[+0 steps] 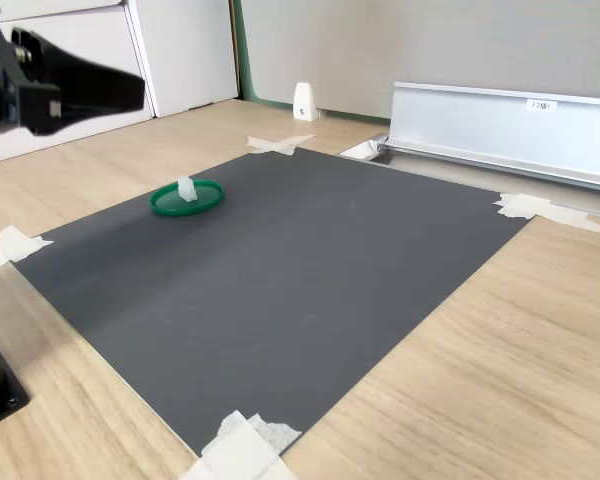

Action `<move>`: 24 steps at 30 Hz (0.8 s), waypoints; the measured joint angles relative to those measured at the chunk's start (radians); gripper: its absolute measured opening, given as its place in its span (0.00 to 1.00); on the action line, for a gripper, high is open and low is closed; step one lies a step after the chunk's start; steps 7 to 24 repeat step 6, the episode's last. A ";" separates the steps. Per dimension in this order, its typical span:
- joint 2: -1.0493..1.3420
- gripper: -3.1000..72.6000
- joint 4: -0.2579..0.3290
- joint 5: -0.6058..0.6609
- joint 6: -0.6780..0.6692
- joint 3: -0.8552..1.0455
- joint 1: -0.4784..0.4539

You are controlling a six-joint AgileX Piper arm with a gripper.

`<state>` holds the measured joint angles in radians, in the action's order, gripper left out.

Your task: Grasp a white terminal and put it on the green lid.

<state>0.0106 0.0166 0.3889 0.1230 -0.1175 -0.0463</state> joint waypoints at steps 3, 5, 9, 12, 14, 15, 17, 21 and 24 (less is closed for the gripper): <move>0.000 0.03 0.000 0.000 0.000 0.014 0.000; 0.000 0.03 0.000 0.000 0.000 0.016 0.000; 0.000 0.03 0.000 0.000 0.000 0.017 0.000; 0.000 0.03 0.000 0.000 0.000 0.017 0.000; 0.000 0.03 0.000 0.000 0.000 0.017 0.000; 0.000 0.03 0.000 0.000 0.000 0.017 0.000; 0.000 0.03 0.000 0.000 0.000 0.017 0.000; 0.000 0.03 0.000 0.000 0.000 0.017 0.000; 0.000 0.03 0.000 0.000 0.000 0.017 0.000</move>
